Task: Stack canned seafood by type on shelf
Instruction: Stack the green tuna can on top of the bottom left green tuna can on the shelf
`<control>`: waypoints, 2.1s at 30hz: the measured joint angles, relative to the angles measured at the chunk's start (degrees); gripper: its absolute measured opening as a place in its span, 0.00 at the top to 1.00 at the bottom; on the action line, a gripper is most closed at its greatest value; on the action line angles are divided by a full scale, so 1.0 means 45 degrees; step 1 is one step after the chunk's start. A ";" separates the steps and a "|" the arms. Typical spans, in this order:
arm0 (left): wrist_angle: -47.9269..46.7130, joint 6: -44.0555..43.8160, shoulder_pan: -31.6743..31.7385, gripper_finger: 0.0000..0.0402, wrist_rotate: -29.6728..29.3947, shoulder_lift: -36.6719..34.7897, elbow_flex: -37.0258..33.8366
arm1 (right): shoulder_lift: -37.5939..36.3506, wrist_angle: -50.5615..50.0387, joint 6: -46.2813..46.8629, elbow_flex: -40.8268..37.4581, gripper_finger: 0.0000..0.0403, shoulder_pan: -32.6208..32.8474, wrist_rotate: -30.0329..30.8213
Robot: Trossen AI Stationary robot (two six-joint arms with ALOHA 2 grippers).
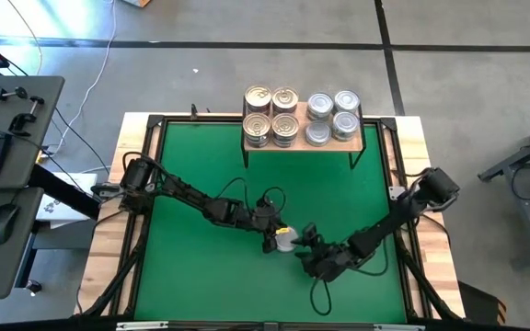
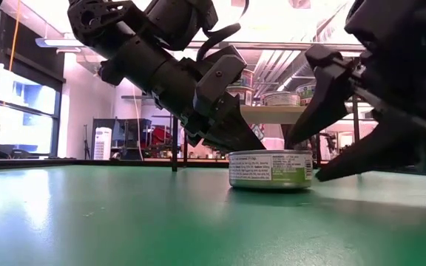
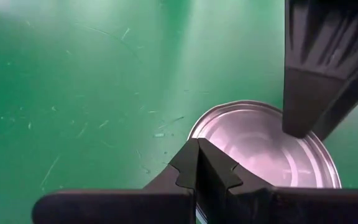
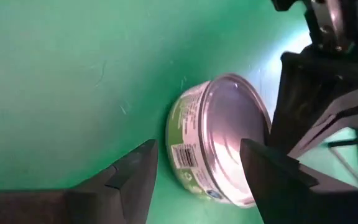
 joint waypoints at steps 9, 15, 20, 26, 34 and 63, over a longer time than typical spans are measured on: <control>-0.0083 0.0000 0.0285 1.00 0.0310 -0.0005 0.0000 | 0.0944 0.1561 -0.1421 0.0044 0.44 0.0040 0.1248; -0.0092 -0.0005 0.0349 1.00 0.0435 -0.0010 -0.0010 | 0.1013 0.2160 -0.2503 0.0039 0.44 0.0053 0.1986; -0.0092 -0.0010 0.0346 1.00 0.0443 -0.0010 -0.0010 | 0.1028 0.2419 -0.2773 0.0015 0.44 0.0039 0.2084; -0.0094 -0.0010 0.0346 1.00 0.0432 -0.0010 -0.0010 | 0.1057 0.2515 -0.1826 0.0087 0.44 -0.0017 0.0983; -0.0092 -0.0017 0.0350 1.00 0.0430 -0.0010 -0.0015 | 0.1051 0.1400 -0.1636 0.0409 0.44 -0.0037 0.1250; -0.0724 0.0012 -0.0271 1.00 -0.0247 -0.0533 -0.0134 | 0.1033 0.1028 0.3095 0.0422 0.69 0.0117 0.2604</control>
